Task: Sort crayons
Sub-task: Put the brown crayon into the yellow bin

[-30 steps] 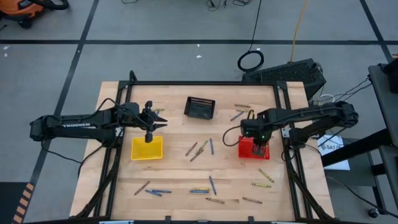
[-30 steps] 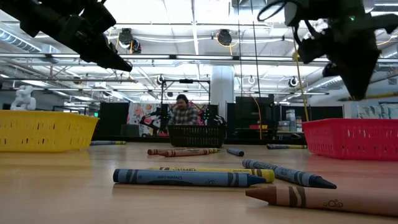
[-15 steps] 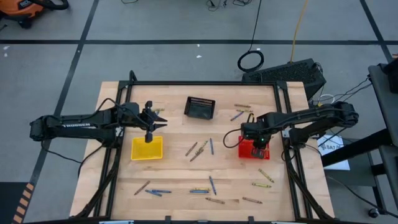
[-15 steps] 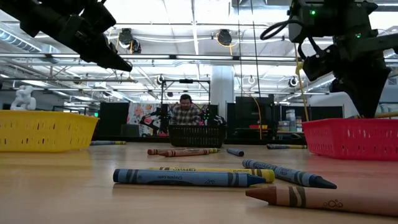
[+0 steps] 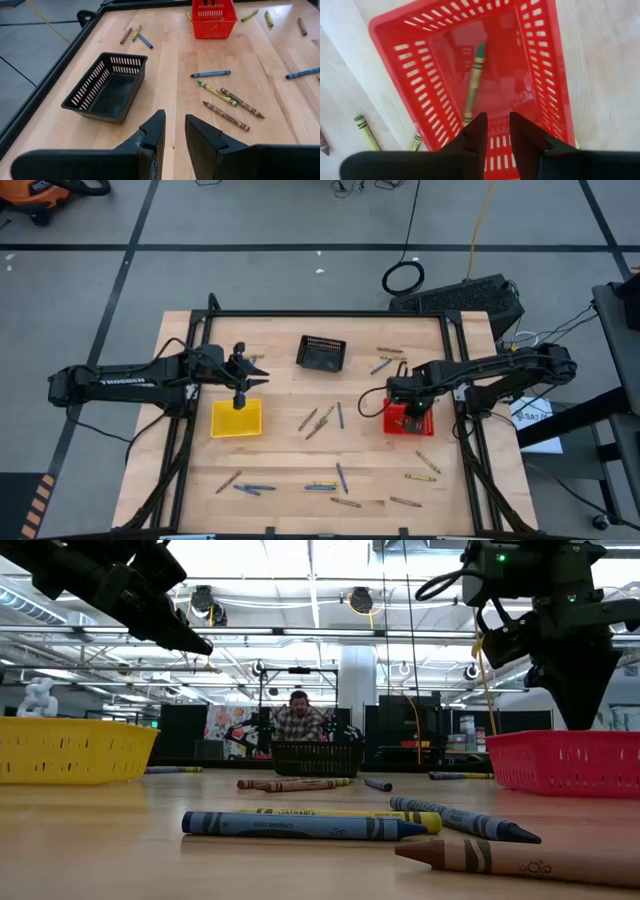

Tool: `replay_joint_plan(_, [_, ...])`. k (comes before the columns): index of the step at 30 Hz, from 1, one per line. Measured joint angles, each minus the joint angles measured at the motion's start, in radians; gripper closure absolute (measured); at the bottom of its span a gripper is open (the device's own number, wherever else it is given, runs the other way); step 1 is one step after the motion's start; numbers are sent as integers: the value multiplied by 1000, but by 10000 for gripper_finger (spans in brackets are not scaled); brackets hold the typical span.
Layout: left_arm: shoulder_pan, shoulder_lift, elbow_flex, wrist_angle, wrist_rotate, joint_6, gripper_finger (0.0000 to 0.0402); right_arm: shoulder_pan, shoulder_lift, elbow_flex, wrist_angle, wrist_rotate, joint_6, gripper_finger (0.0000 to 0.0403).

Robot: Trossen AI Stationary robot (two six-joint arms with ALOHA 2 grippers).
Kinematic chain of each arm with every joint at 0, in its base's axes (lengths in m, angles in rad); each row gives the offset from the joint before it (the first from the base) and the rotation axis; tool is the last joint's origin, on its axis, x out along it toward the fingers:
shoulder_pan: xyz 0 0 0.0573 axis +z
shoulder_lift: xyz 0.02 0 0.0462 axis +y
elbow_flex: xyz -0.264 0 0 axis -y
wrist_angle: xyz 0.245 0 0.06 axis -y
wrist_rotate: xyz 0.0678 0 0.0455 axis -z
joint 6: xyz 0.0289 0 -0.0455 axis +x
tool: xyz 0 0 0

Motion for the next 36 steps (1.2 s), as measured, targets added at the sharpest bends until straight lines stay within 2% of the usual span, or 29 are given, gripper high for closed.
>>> replay_joint_plan(8, [0, 3, 0, 0, -13, -52, 320, 0, 0, 0, 43, 3, 0, 317])
replay_joint_plan(13, [0, 33, 0, 0, -213, -52, 320, 0, 0, 0, 55, 39, 0, 316])
replay_joint_plan(15, [0, 44, 0, 0, -261, -52, 320, 0, 0, 0, 55, 53, 0, 316])
replay_joint_plan(24, [0, 85, 0, 0, -263, -55, 320, 0, 0, 0, 54, 52, 0, 316])
replay_joint_plan(26, [5, 101, 0, -11, -301, -83, 320, 0, 0, 0, 54, 54, 2, 316])
replay_joint_plan(30, [40, 127, 44, -141, -402, -167, 320, 0, 0, 0, 54, 92, 3, 316])
replay_joint_plan(36, [97, 147, 142, -339, -402, -254, 320, 0, 0, 0, 54, 104, 3, 316])
